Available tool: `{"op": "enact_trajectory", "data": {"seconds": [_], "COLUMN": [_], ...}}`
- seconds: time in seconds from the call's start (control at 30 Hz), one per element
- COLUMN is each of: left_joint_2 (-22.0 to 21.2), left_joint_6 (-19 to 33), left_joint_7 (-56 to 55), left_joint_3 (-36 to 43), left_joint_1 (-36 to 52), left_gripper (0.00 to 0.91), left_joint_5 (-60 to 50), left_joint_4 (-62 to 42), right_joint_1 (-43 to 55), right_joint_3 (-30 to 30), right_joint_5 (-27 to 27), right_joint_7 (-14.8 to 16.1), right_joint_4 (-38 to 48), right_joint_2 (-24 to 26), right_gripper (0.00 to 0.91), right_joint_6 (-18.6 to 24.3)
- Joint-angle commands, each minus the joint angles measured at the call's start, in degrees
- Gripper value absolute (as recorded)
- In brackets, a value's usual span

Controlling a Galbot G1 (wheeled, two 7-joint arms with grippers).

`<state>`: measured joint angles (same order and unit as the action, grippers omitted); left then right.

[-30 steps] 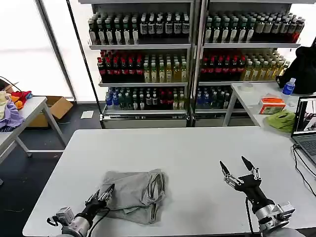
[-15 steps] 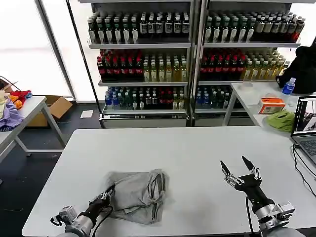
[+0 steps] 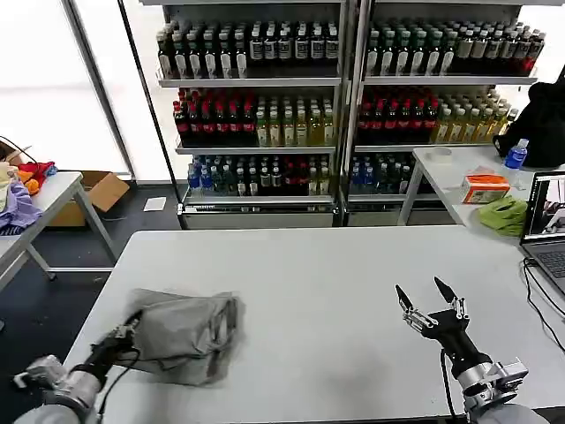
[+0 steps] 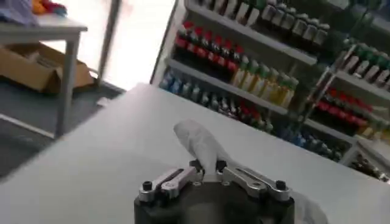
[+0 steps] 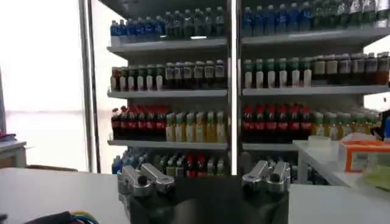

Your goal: Fold and organize the clothes.

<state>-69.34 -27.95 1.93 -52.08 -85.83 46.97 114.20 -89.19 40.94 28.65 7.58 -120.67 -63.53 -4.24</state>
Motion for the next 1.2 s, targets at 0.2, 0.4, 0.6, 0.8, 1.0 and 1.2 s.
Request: {"op": "enact_trajectory", "data": {"seconds": [0.2,0.4,0.6,0.8,1.0,1.2], "left_joint_2": [18.7,18.4,12.4,6.7,6.3,2.3], "left_joint_6": [-4.9,-5.1,-5.1,-3.7,-5.1,-5.1], "left_joint_7": [1.0,-2.7,-16.5,-25.2,-31.7,-36.2], "left_joint_3": [-20.5,-14.6,9.1,36.9,50.7,56.7], "left_joint_1": [-0.9,-0.8,0.2,9.7,26.6,33.0], "left_gripper": [0.0,0.0,0.01,0.01,0.01,0.01], "left_joint_5": [5.2,4.8,0.0,-7.1,-3.6,9.7], "left_joint_4": [0.9,7.3,14.5,8.6,3.4,0.9], "right_joint_1": [-0.1,0.3,0.6,0.0,-1.3,-1.1], "right_joint_3": [0.4,0.3,0.4,1.0,0.8,-1.8], "right_joint_5": [0.5,0.3,0.3,0.2,-0.7,-4.2], "right_joint_7": [0.0,0.0,-0.1,-0.2,-0.2,-3.4], "right_joint_4": [0.0,0.5,0.7,0.4,0.8,1.6], "right_joint_2": [0.1,-0.3,-0.8,-1.6,-2.6,-2.9], "right_gripper": [0.907,0.907,0.907,0.907,0.907,0.907], "right_joint_6": [0.6,1.2,1.5,1.3,1.2,-2.6]}}
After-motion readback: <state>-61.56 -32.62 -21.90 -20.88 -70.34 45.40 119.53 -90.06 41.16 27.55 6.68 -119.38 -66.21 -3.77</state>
